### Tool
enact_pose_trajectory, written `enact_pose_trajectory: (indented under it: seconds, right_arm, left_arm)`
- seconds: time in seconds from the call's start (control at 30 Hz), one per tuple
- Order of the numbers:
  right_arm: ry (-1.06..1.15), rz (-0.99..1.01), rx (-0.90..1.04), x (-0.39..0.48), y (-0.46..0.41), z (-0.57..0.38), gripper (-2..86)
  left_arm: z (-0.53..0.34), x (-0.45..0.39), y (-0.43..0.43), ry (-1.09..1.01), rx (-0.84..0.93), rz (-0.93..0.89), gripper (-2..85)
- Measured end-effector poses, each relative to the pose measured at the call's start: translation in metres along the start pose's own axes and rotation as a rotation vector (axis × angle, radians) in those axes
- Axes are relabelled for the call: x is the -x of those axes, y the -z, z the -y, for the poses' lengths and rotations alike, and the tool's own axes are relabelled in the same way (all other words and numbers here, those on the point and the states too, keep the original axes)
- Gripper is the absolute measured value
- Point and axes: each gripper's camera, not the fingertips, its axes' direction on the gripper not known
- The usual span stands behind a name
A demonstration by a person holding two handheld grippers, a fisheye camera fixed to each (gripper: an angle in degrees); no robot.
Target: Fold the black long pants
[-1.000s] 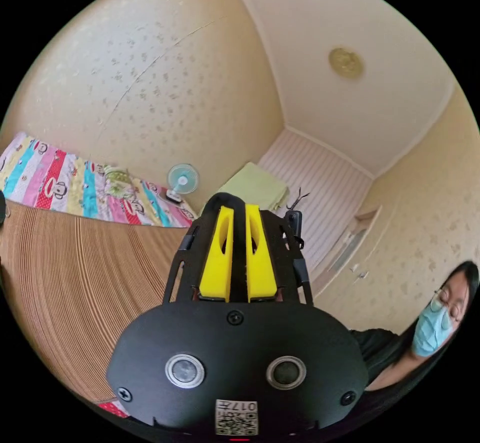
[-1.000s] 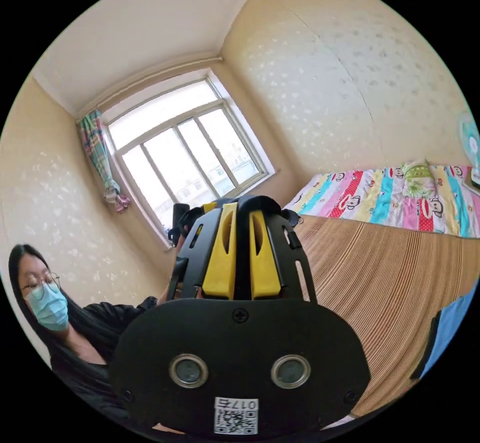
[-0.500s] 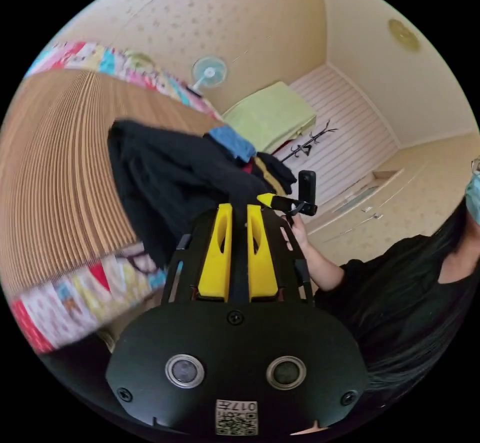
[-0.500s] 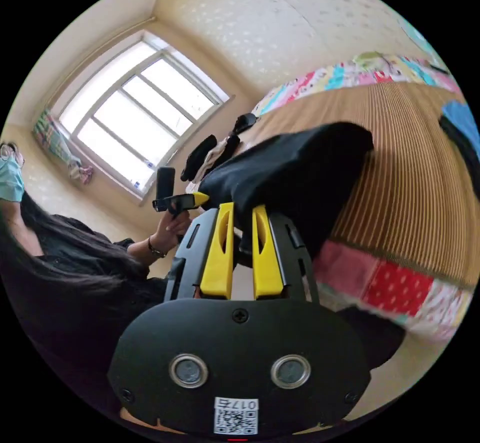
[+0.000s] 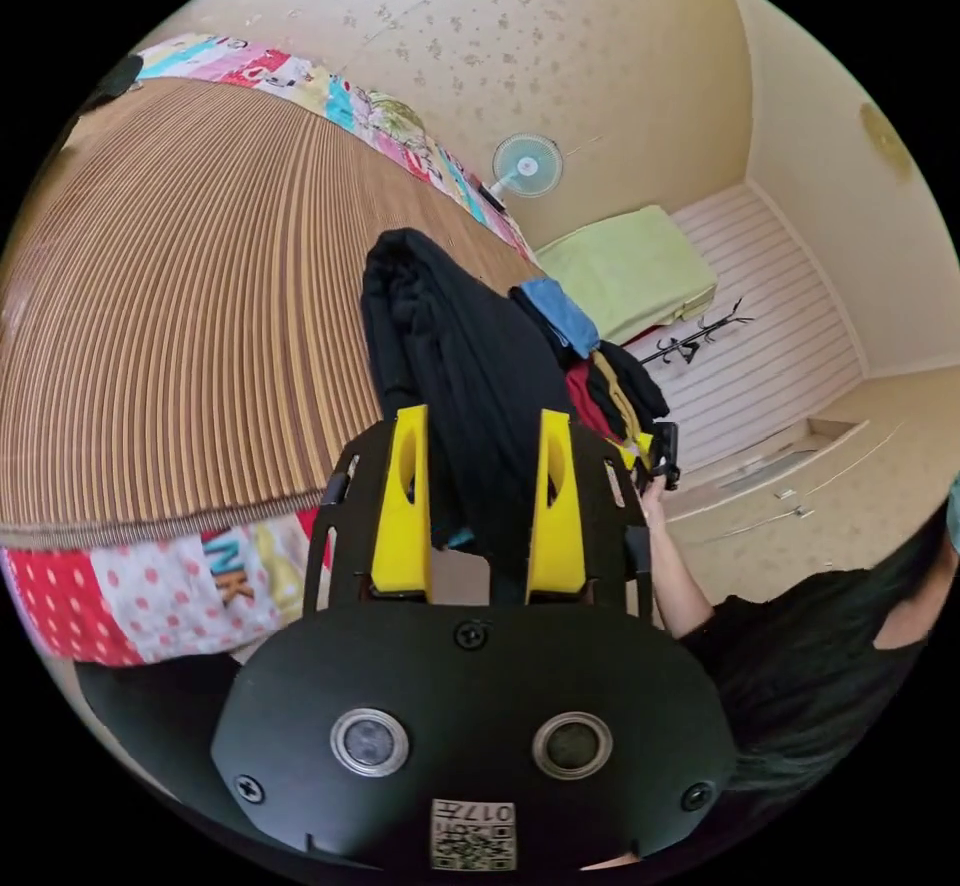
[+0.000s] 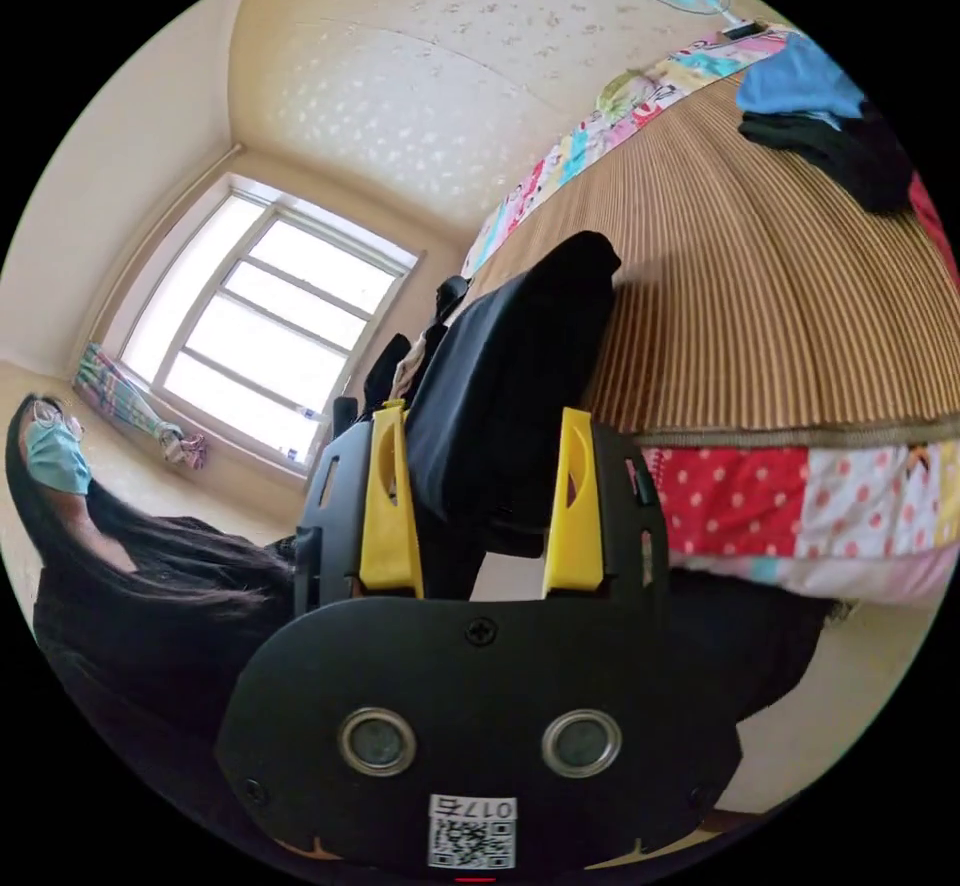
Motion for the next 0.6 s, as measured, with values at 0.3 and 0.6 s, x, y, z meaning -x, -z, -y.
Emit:
enact_pose_trajectory:
  seconds: [0.3,0.6]
  right_arm:
    - [-0.008,-0.130,0.105,-0.005,-0.120,0.015,27.2]
    - [-0.030,-0.169,0.192,0.012,-0.124,-0.012,29.8]
  left_arm:
    - [-0.020,0.034,-0.043,0.118,0.040,0.053,12.8]
    - [-0.078,0.085,-0.037,0.363,0.039,-0.359,6.6]
